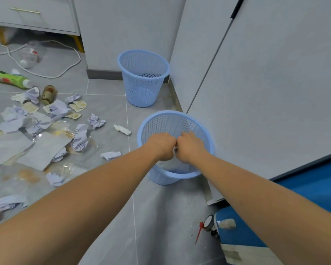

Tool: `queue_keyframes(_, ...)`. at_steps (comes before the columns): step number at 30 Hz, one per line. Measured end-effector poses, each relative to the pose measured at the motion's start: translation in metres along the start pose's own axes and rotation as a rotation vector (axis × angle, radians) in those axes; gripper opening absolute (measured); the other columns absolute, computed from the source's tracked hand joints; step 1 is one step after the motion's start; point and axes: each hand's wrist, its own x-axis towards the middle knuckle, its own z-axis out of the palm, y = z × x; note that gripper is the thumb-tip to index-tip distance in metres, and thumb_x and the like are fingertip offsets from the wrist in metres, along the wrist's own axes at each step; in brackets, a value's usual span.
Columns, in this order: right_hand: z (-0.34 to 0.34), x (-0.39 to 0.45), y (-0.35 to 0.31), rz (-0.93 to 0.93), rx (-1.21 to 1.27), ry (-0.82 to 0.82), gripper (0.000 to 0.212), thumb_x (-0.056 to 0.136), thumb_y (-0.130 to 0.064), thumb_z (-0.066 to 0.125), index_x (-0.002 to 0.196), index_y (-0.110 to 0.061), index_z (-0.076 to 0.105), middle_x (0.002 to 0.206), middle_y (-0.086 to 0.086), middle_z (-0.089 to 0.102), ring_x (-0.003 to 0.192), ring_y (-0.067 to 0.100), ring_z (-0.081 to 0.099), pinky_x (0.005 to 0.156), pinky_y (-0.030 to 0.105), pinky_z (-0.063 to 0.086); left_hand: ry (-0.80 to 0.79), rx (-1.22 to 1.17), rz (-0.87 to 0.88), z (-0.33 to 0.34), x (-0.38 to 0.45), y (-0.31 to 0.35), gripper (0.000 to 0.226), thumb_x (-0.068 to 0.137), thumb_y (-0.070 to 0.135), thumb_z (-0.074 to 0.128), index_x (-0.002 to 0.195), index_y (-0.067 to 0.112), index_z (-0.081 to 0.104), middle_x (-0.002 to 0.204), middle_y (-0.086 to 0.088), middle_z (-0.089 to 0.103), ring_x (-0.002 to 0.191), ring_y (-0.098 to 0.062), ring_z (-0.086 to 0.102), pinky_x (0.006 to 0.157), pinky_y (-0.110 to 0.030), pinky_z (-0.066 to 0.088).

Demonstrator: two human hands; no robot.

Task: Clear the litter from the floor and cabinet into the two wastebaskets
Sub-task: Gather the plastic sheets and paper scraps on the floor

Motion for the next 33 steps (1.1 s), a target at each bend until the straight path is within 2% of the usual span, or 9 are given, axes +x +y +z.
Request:
queue_keyframes(4,-0.038,-0.009,0.003,-0.011,0.143,0.152,0.025,0.097,-0.027,0.048,0.104,-0.018,0.070,0.114,0.011,0.062,0.114,0.033,0.054,0.077,0.038,0.044,0.235,-0.051,0.072,-0.028,-0.028,-0.013,0.024,0.093,0.018,0.051,0.110,0.022,0.067,0.106,-0.006,0.067,0.105,-0.028,0.060,0.072,-0.035,0.041)
queue_keyframes(7,-0.065,-0.028,-0.008,-0.049,0.182,0.223,0.032,0.099,-0.028,0.046,0.124,-0.021,0.065,0.124,0.009,0.059,0.119,0.032,0.049,0.089,0.045,0.048,0.355,-0.152,0.067,-0.050,-0.064,-0.033,0.036,0.094,0.022,0.051,0.128,0.024,0.060,0.123,-0.006,0.060,0.118,-0.028,0.053,0.079,-0.035,0.039)
queue_keyframes(9,-0.081,-0.039,-0.024,-0.074,0.183,0.287,0.037,0.097,-0.024,0.049,0.132,-0.020,0.061,0.129,0.007,0.057,0.122,0.031,0.048,0.094,0.048,0.048,0.384,-0.197,0.040,-0.058,-0.095,-0.054,0.038,0.095,0.025,0.050,0.132,0.023,0.058,0.128,-0.006,0.058,0.121,-0.028,0.050,0.086,-0.039,0.044)
queue_keyframes(13,-0.106,-0.057,-0.077,-0.121,0.253,0.310,0.028,0.091,-0.016,0.050,0.110,-0.021,0.070,0.111,0.003,0.068,0.110,0.027,0.059,0.086,0.042,0.052,0.395,-0.259,-0.030,-0.056,-0.168,-0.113,0.033,0.096,0.030,0.051,0.127,0.024,0.061,0.123,-0.004,0.061,0.119,-0.027,0.054,0.090,-0.041,0.050)
queue_keyframes(18,-0.115,-0.086,-0.187,-0.162,0.416,0.243,0.021,0.088,-0.015,0.055,0.102,-0.019,0.071,0.097,0.003,0.069,0.092,0.024,0.063,0.080,0.042,0.054,0.347,-0.344,-0.235,-0.024,-0.273,-0.217,0.030,0.095,0.037,0.054,0.121,0.027,0.063,0.119,-0.002,0.066,0.111,-0.026,0.061,0.086,-0.039,0.052)
queue_keyframes(23,-0.067,-0.110,-0.274,-0.157,0.491,0.046,0.022,0.085,-0.016,0.057,0.102,-0.022,0.069,0.093,0.001,0.069,0.091,0.026,0.065,0.077,0.035,0.053,0.117,-0.384,-0.412,0.032,-0.321,-0.273,0.030,0.092,0.032,0.056,0.120,0.023,0.063,0.118,-0.006,0.067,0.101,-0.027,0.060,0.074,-0.033,0.045)
queue_keyframes(27,-0.011,-0.101,-0.297,-0.148,0.470,-0.105,0.026,0.086,-0.018,0.060,0.112,-0.021,0.065,0.101,0.001,0.065,0.098,0.026,0.063,0.075,0.031,0.045,0.034,-0.441,-0.464,0.066,-0.308,-0.279,0.027,0.089,0.025,0.056,0.112,0.015,0.067,0.115,-0.011,0.067,0.102,-0.030,0.063,0.085,-0.038,0.053)
queue_keyframes(30,0.027,-0.076,-0.298,-0.063,0.473,-0.118,0.037,0.088,-0.019,0.062,0.125,-0.017,0.057,0.121,0.006,0.059,0.107,0.028,0.059,0.078,0.032,0.045,0.062,-0.477,-0.523,0.101,-0.296,-0.277,0.027,0.091,0.024,0.056,0.115,0.016,0.064,0.118,-0.011,0.063,0.105,-0.031,0.061,0.086,-0.037,0.052)
queue_keyframes(33,0.062,-0.051,-0.295,0.064,0.508,-0.083,0.047,0.091,-0.025,0.063,0.132,-0.011,0.047,0.136,0.012,0.048,0.120,0.034,0.054,0.087,0.038,0.044,0.184,-0.452,-0.566,0.148,-0.289,-0.273,0.037,0.091,0.029,0.058,0.127,0.017,0.055,0.127,-0.010,0.055,0.114,-0.032,0.053,0.086,-0.041,0.050)
